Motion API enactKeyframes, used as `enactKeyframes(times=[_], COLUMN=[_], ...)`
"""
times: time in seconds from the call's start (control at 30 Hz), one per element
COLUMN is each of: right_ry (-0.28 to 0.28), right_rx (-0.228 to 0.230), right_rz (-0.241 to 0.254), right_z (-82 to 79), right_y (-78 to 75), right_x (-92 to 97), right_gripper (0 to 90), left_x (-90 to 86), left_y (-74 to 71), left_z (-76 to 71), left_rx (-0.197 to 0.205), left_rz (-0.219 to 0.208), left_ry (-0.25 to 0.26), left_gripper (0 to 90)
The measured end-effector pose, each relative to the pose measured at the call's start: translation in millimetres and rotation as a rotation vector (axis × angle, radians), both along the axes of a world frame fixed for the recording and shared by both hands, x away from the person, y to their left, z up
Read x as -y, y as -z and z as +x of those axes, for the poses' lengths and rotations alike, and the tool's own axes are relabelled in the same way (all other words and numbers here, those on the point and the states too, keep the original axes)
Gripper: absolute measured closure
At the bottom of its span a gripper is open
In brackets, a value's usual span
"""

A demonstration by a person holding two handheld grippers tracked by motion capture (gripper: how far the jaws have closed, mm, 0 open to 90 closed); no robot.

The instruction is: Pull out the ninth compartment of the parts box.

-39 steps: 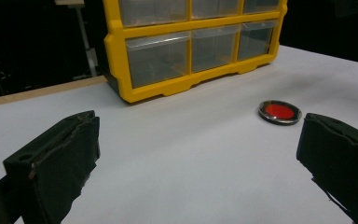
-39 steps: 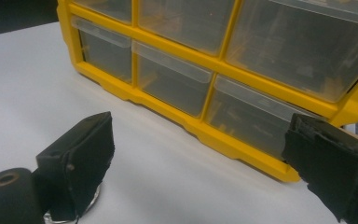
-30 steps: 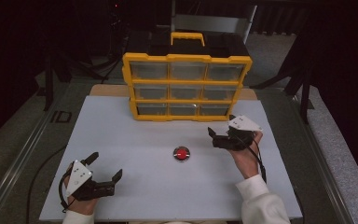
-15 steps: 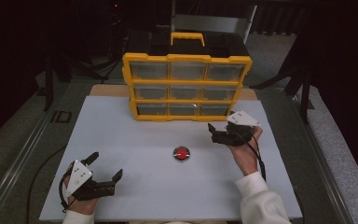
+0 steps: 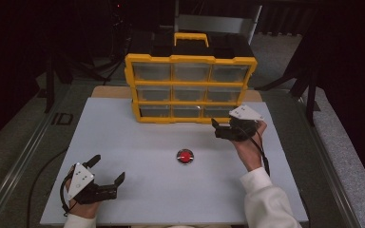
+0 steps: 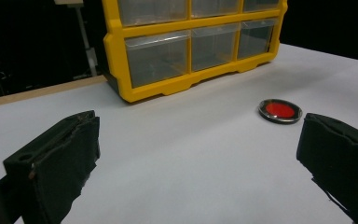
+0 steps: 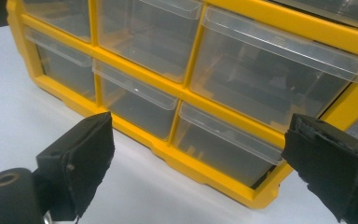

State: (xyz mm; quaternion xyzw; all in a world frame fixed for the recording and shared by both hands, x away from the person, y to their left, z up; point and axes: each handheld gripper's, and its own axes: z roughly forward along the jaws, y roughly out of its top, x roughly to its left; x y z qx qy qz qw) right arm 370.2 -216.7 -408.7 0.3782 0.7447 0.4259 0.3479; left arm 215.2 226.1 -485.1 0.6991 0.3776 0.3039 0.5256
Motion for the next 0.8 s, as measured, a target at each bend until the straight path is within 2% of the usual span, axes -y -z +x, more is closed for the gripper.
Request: enactKeyframes(times=[0.13,0.27,0.8], right_ry=[0.012,0.008,0.005], right_rx=[-0.018,0.0,0.007], right_rz=[-0.004,-0.011,-0.022], right_z=[5.3,8.9,29.8], right_y=[-0.7,-5.4,0.5], right_x=[1.0,-2.0,-5.7], right_gripper=[8.0,8.0,8.0], left_x=[0.2,-0.2,0.0], left_y=[0.1,0.1,0.0], left_z=[0.3,-0.1,-0.3], left_rx=[-0.001,0.0,0.0], left_rz=[0.002,0.0,0.0], left_ry=[0.0,0.001,0.003], left_gripper=[0.0,0.0,0.0])
